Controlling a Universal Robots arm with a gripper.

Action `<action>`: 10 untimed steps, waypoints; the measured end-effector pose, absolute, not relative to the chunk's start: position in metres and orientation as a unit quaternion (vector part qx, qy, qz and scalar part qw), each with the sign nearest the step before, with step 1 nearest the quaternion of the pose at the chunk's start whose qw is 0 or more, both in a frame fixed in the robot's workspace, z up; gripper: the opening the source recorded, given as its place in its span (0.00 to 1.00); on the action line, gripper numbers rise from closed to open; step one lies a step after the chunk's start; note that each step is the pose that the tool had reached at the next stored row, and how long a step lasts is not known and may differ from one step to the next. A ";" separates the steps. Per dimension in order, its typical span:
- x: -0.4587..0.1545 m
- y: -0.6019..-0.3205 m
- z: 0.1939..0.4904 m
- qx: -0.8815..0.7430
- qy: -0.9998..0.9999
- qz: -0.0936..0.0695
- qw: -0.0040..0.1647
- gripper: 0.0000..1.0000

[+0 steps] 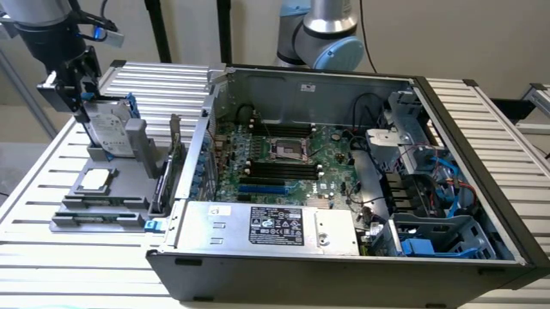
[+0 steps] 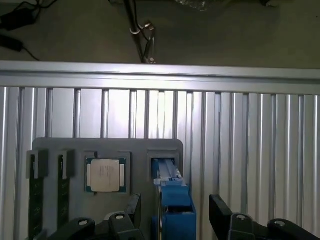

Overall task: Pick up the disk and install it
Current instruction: 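Pick up the disk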

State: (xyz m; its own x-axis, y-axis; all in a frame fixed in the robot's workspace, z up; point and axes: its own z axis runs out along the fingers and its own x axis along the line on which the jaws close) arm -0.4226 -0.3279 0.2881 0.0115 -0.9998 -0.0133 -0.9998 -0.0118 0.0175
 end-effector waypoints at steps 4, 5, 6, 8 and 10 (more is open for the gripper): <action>-0.423 -0.328 0.286 0.711 -0.703 -0.010 0.002 0.65; -0.423 -0.327 0.286 0.711 -0.703 -0.010 0.002 0.65; -0.423 -0.327 0.286 0.711 -0.703 -0.010 0.002 0.65; -0.423 -0.327 0.286 0.711 -0.703 -0.010 0.002 0.65; -0.423 -0.327 0.286 0.711 -0.703 -0.010 0.002 0.65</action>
State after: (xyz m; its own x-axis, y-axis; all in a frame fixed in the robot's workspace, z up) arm -0.4226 -0.3274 0.2859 0.0106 -0.9999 -0.0119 -0.9998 -0.0108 0.0175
